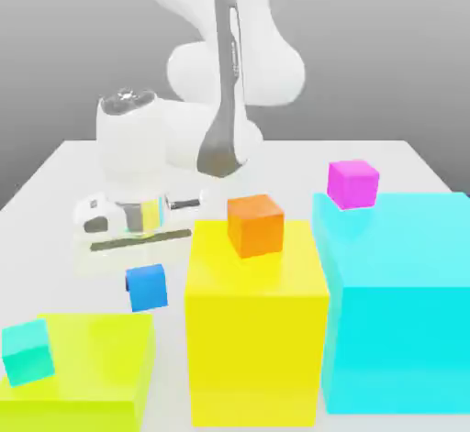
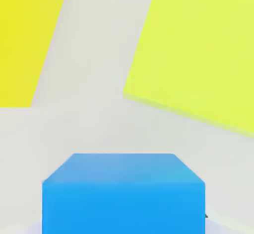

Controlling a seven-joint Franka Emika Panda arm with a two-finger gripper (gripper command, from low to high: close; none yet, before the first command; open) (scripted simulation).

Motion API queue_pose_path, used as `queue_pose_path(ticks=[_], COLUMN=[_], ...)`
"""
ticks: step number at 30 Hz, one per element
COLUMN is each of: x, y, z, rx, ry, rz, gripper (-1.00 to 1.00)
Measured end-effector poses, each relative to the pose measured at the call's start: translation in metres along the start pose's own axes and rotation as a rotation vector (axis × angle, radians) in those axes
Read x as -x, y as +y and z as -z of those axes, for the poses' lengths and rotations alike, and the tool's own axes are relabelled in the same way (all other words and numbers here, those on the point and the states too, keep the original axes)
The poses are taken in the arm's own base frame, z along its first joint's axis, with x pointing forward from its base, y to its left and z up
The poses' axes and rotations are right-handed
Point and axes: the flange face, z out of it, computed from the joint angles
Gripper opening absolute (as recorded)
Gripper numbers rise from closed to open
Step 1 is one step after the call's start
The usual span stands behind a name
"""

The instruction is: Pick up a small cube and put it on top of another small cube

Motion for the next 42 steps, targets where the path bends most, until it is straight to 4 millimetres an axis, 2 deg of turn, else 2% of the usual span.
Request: queue_pose_path(ticks=[4,11,22,33,34,36,38,39,42], x=[-0.002,-0.05,-0.124,-0.188,-0.191,-0.195,-0.196,-0.196,-0.196], y=[0.004,0.014,0.024,0.045,0.039,0.034,0.034,0.034,0.034], z=[0.005,0.028,0.073,0.124,0.127,0.11,0.079,0.07,0.07], rx=[0.003,0.003,-0.009,0.026,0.013,-0.001,-0.004,-0.004,-0.004], ry=[-0.015,-0.028,-0.023,-0.001,-0.003,-0.005,-0.006,-0.005,-0.005], rz=[-0.004,-0.217,-0.679,-1.161,-1.188,-1.211,-1.219,-1.22,-1.22], gripper=[-1.0,-1.0,-1.0,-1.0,-1.0,-1.0,-1.0,1.0,1.0])
